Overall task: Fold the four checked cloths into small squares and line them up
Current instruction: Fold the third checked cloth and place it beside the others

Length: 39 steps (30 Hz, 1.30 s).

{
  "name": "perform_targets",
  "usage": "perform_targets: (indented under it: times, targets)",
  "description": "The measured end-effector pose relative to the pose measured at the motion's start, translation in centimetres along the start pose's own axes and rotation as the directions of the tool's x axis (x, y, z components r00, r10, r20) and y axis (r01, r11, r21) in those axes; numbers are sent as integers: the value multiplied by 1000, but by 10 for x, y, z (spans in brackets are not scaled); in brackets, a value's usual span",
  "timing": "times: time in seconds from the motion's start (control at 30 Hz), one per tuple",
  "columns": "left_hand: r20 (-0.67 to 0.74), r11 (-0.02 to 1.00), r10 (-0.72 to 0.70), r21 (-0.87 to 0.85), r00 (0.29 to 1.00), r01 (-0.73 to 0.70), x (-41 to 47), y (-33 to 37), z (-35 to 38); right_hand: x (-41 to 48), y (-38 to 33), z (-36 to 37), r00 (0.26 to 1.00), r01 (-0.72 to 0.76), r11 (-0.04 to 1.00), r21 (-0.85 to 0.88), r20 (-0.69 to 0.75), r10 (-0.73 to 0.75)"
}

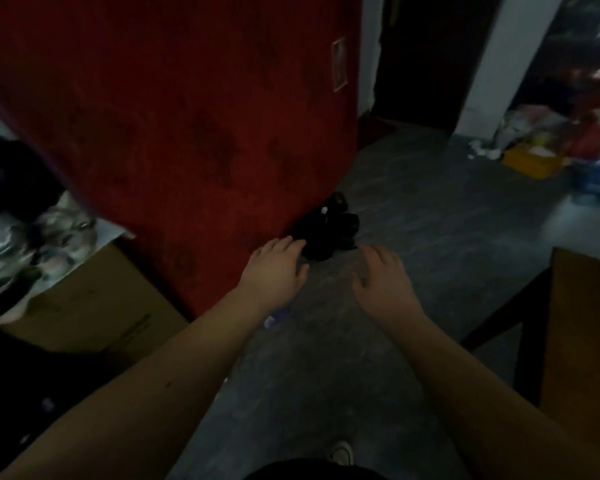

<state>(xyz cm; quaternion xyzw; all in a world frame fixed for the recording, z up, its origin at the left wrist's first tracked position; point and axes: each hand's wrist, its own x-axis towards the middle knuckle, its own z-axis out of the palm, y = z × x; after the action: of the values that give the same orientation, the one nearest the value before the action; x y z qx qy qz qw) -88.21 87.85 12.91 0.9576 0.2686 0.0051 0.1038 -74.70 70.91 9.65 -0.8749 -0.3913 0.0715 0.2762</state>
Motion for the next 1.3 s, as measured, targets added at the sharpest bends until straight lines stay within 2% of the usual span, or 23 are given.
perform_targets:
  times: [0.13,0.3,0.57,0.77,0.87,1.1,1.3]
  targets:
    - [8,991,132,-6,991,-132,101,41,-7,57,41,-36,992,-60,998,-22,-108,58]
    - [35,955,291,-70,956,-288,218,97,0,123,99,-68,964,-209,976,-65,-181,194]
    - [3,881,458,-136,889,-453,420,154,15,267,183,-112,917,-327,938,-116,-277,286]
    - [-8,815,569,-123,822,-566,570,213,4,365,252,-155,827,-489,869,-74,-355,435]
    - [29,785,612,-139,790,-603,627,254,5,394,290,-176,771,-568,821,-55,-387,507]
    - [53,679,733,-104,678,-726,752,382,31,472,407,-222,679,-647,762,1,-452,578]
    - [139,681,730,-66,669,-729,862,505,64,542,533,-282,653,-659,751,45,-462,600]
